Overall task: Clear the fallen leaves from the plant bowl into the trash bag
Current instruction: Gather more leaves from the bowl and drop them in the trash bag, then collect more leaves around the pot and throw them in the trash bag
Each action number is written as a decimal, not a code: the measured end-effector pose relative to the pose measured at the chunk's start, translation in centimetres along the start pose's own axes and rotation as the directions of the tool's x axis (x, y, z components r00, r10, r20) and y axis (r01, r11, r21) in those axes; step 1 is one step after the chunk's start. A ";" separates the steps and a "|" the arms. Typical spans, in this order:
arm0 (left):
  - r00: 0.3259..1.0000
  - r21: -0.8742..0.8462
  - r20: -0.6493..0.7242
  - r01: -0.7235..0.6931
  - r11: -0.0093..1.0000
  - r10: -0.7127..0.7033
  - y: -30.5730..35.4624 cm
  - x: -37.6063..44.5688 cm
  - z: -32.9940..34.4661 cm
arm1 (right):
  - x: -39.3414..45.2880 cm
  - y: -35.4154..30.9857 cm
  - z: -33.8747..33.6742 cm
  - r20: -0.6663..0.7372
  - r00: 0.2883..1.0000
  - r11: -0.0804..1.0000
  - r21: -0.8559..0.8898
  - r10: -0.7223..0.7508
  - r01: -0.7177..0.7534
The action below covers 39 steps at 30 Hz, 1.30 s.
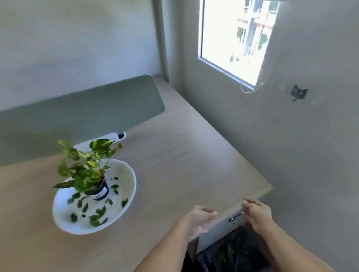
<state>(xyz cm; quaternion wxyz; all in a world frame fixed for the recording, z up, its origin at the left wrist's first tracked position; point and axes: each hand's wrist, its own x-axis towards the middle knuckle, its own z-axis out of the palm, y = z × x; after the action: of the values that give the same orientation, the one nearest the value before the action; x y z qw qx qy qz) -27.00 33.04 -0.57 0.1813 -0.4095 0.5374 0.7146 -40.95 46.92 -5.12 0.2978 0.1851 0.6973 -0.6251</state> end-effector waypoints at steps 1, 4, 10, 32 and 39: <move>0.999 -0.026 -0.045 -0.029 0.999 0.028 -0.1 -1.6 -2.4 | -0.8 -0.9 2.3 0.060 0.998 0.999 -0.025 -0.021 0.023; 0.984 -0.066 -0.167 -0.065 0.996 0.053 -0.9 -5.3 -8.8 | -2.8 -2.0 8.5 0.210 0.977 0.993 -0.107 -0.031 0.055; 0.904 -0.126 -0.427 -0.056 0.990 -0.003 -6.1 -9.9 -22.6 | -8.3 -0.5 21.6 0.430 0.902 0.939 -0.300 -0.025 0.169; 0.813 0.859 -0.354 0.088 0.504 0.462 -9.7 -2.2 -45.3 | -9.6 6.8 44.4 0.838 0.546 -0.242 -0.533 -0.017 0.811; 0.838 0.911 -0.310 0.127 0.391 0.450 -12.2 -3.9 -43.5 | -9.0 8.0 42.4 0.923 0.358 -0.382 -0.284 0.138 0.880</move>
<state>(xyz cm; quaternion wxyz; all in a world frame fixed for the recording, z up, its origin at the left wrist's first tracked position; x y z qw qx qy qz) 0.82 -1.77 -8.92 0.1495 -0.3606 0.9022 0.1833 -21.33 7.46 -7.19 0.2345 -0.6621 0.7111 0.0309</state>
